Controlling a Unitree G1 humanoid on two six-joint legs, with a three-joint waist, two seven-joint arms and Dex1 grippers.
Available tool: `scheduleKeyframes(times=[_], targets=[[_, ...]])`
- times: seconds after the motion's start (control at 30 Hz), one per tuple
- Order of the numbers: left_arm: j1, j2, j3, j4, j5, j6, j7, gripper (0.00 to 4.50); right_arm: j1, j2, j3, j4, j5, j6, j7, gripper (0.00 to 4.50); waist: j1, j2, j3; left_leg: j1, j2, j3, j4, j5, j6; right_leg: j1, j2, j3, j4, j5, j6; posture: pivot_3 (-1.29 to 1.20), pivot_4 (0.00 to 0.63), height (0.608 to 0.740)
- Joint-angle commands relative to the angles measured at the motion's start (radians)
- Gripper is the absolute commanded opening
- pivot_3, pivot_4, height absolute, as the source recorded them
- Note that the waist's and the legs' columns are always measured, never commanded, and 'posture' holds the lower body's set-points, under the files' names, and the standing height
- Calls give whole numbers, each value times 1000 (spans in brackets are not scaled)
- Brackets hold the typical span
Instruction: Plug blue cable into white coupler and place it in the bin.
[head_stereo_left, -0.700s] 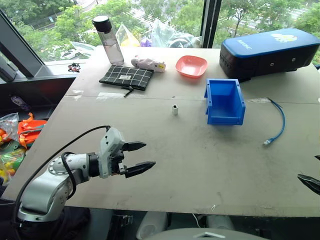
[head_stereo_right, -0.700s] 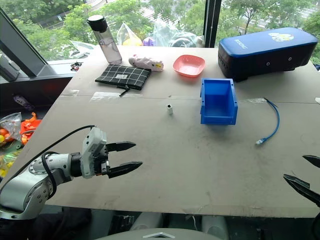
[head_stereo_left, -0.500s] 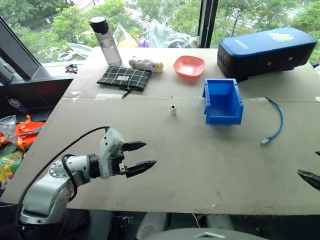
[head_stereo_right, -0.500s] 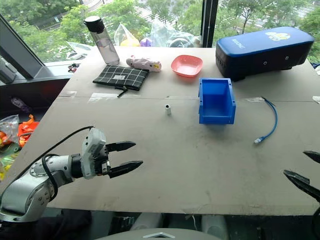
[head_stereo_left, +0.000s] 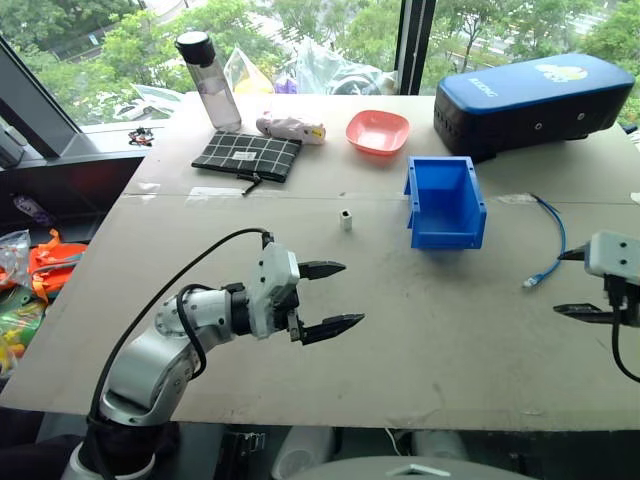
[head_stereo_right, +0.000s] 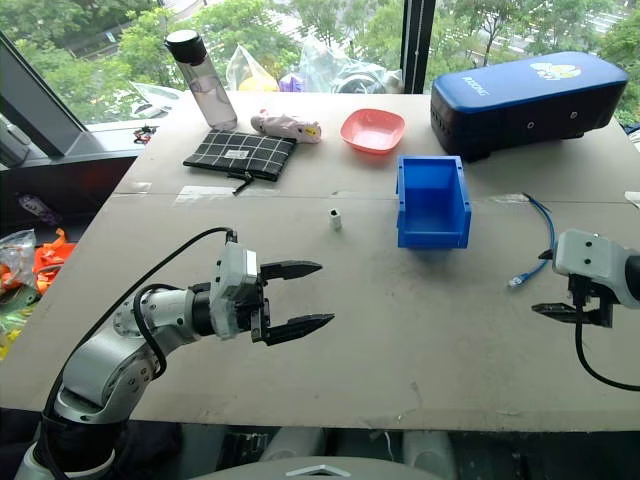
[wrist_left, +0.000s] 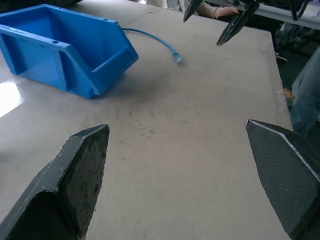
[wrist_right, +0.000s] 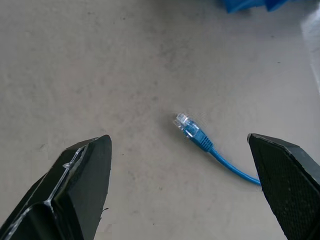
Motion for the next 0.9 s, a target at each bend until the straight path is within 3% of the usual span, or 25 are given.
scheduleKeyframes(times=[0.03,0.37,0.63,0.73,0.9], targets=[[-36,1,-7,-38,8,-28,5,4420,-189,22,159,105,-121,-86,121,4409,-6,-2,1,0,0,0,0,0,0,0,0,0,0,0,0,0,150,736],[-88,25,-23,-68,6,-23,6,4420,-631,233,473,544,-405,-340,282,4409,-16,-3,3,0,0,-1,0,1,-1,-1,0,0,0,0,0,0,150,736],[-8,72,-2,-107,-16,-83,-69,4420,-794,333,571,824,-518,-465,305,4409,-15,-3,3,0,0,-1,0,1,-1,-2,0,0,1,0,0,0,150,736],[3,79,0,-113,-26,-86,-78,4500,-830,364,593,914,-552,-498,292,3671,-14,-3,3,0,0,-1,0,1,-1,-2,0,0,1,1,0,0,150,736],[2,78,4,-120,-33,-74,-72,4500,-853,399,604,1007,-592,-531,272,1776,-16,-3,3,0,0,-1,0,1,-1,-2,1,0,1,1,0,0,150,736]])
